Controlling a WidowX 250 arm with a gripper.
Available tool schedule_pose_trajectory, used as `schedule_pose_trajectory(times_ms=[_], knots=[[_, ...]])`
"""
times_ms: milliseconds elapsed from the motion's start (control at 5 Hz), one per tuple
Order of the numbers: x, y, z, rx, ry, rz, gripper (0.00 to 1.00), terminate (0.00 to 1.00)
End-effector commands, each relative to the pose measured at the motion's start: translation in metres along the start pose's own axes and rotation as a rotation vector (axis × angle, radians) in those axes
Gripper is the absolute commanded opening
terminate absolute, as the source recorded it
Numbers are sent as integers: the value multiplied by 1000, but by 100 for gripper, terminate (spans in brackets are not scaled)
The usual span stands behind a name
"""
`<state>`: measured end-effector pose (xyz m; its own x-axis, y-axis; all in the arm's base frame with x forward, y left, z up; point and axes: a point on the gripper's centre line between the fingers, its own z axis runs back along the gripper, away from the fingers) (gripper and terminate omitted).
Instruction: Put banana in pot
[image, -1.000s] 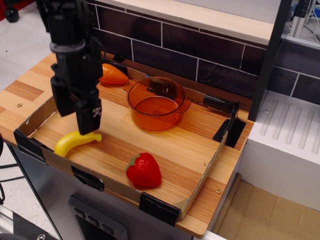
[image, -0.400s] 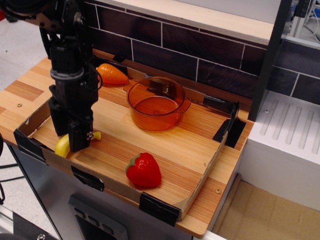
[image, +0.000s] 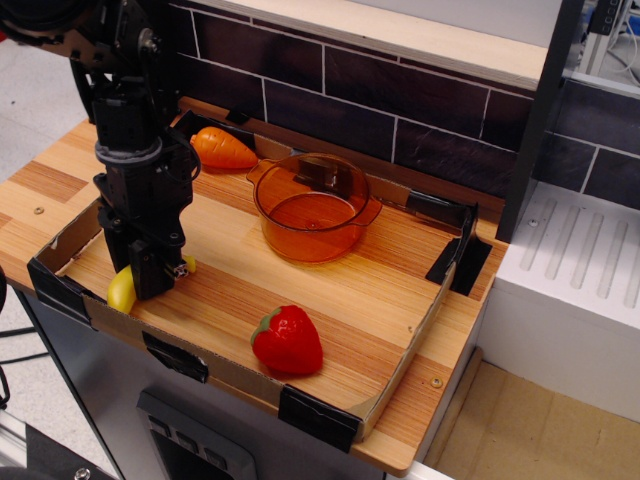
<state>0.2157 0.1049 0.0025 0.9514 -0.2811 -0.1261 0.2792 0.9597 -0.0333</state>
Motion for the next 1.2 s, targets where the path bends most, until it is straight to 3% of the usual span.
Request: schedule_pose_trajectory(times_ms=[0,200,400,800,1000], knots=[[23,-8,69,5,-163,50,0,0],[39,-18,96,-36,-213,108,0,0],[69,-31,102,-55,-169,202,0,0],[118,-34,92,-1,-173,290,0,0],[130,-35,86,37,-168,297,0,0]])
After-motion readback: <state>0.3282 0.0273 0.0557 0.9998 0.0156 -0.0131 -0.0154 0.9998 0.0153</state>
